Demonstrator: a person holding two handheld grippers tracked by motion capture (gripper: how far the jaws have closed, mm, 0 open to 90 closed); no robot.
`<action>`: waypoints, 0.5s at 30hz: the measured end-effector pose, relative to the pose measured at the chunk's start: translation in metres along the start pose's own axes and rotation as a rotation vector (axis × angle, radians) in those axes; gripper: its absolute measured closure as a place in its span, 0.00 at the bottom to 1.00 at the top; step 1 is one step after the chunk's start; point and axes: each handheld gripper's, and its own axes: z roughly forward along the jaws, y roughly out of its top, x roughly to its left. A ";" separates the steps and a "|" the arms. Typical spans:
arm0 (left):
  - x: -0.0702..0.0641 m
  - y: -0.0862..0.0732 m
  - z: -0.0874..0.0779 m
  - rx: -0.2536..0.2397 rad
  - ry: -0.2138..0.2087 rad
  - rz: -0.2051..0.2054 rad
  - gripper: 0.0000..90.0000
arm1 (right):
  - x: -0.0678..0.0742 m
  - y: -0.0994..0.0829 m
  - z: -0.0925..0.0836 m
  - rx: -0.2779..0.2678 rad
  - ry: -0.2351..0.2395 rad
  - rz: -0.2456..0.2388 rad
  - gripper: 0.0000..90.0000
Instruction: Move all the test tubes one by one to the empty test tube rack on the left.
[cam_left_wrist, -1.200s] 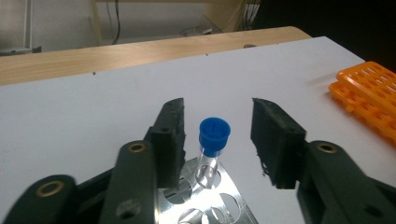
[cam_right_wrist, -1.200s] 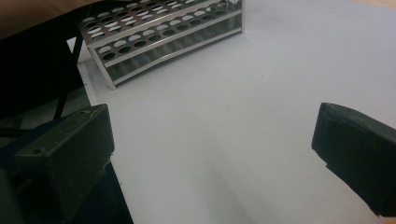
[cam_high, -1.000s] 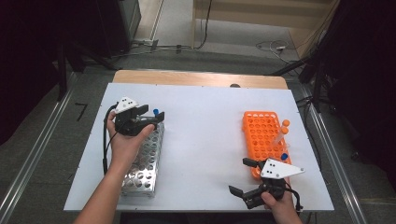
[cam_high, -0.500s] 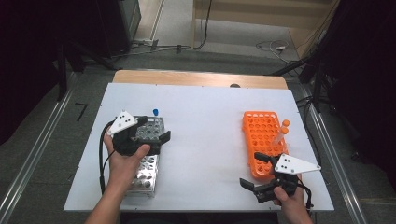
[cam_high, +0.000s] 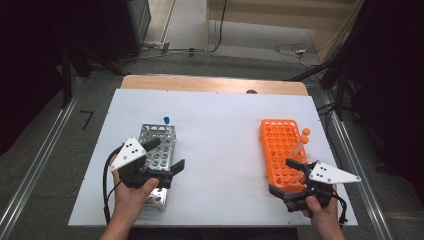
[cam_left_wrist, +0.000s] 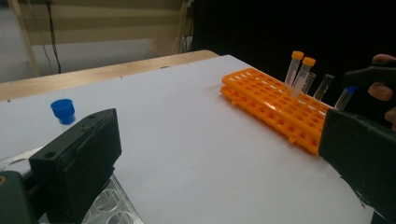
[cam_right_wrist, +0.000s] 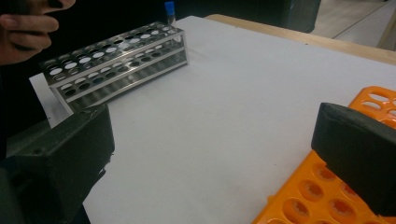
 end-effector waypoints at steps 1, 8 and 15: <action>0.001 -0.002 0.000 0.000 -0.003 -0.005 0.00 | -0.001 0.000 -0.002 -0.004 -0.004 0.004 0.00; 0.005 -0.009 -0.001 0.014 -0.004 -0.015 0.00 | -0.009 -0.001 -0.013 -0.017 -0.038 0.014 0.00; 0.003 -0.010 0.001 0.025 -0.005 -0.009 0.00 | -0.018 -0.004 -0.023 -0.012 -0.058 0.023 0.00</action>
